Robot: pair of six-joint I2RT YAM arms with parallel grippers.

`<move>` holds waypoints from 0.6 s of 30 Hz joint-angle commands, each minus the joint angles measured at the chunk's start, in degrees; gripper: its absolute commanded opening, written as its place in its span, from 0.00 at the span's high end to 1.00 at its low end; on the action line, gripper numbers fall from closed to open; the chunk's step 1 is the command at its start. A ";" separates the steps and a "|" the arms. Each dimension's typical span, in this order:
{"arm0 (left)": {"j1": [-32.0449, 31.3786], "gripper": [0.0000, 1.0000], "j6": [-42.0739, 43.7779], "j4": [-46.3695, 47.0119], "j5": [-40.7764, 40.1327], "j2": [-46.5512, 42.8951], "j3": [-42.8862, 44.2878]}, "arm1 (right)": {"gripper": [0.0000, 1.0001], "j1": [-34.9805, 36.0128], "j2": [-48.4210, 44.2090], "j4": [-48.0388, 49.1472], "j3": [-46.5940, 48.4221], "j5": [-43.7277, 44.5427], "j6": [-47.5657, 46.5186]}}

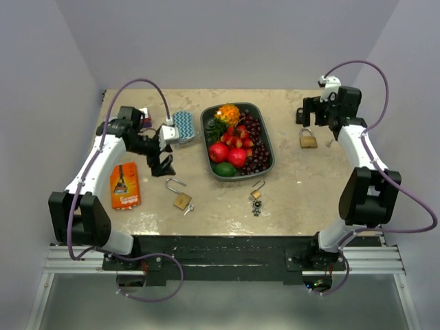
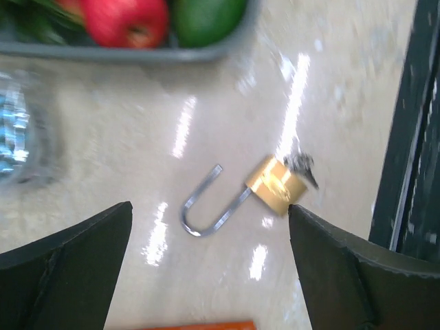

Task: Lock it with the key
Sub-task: Pick up the lock from the center of the board.

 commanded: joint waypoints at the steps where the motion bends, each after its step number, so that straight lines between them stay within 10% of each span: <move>1: -0.10 0.01 33.73 -13.32 -4.04 -2.18 -7.29 | 0.01 0.08 -6.70 -2.30 1.85 -7.55 -4.31; 18: -10.65 0.08 43.51 7.86 -8.26 2.74 -24.35 | 0.01 0.08 -19.45 -14.25 -1.23 -36.04 -2.64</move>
